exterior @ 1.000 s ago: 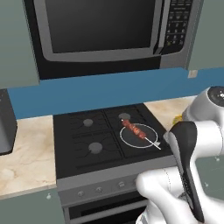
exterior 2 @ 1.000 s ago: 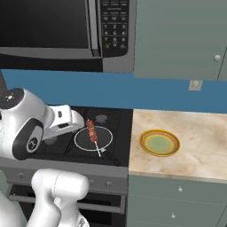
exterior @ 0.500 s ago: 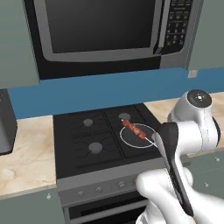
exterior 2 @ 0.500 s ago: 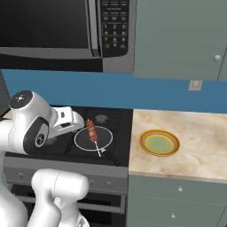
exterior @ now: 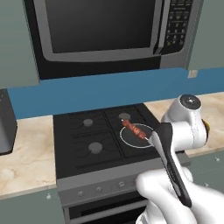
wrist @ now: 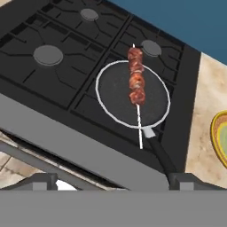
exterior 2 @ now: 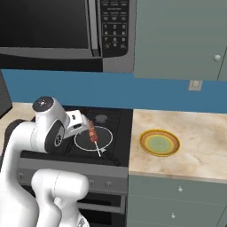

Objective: Place the cold items (lemon and cucumber) from the fridge in one tupperware on the dining counter. Place the warm items (kebab skewer and hot dog) in the stove area in another tupperware.

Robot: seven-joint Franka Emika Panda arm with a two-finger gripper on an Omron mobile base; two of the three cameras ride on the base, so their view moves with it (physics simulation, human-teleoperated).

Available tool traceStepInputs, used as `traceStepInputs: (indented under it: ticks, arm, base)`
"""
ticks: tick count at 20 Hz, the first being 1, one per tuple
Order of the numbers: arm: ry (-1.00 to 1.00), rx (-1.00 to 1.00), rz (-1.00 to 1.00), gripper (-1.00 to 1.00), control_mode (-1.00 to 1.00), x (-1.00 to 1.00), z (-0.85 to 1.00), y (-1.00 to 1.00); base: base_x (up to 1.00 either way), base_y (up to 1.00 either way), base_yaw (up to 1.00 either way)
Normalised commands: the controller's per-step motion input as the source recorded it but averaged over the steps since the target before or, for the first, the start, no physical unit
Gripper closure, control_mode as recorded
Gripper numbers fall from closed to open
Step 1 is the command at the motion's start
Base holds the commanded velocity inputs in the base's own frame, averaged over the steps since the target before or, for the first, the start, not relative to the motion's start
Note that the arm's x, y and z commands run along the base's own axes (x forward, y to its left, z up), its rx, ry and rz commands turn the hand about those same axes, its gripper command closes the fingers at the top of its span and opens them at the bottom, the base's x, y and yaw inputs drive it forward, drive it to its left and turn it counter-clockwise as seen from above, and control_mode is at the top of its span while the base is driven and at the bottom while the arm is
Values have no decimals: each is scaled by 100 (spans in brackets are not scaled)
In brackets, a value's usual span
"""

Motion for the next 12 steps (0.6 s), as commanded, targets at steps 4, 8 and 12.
traceStepInputs:
  ticks: [4,8,12]
  arm:
    - [1,1,0,-100,-100,54,-39,0]
    - [0,3,0,-100,-100,56,-36,0]
    - [1,2,0,-100,-100,58,-37,1]
  base:
    - [0,0,0]
    - [0,0,0]
    - [0,0,0]
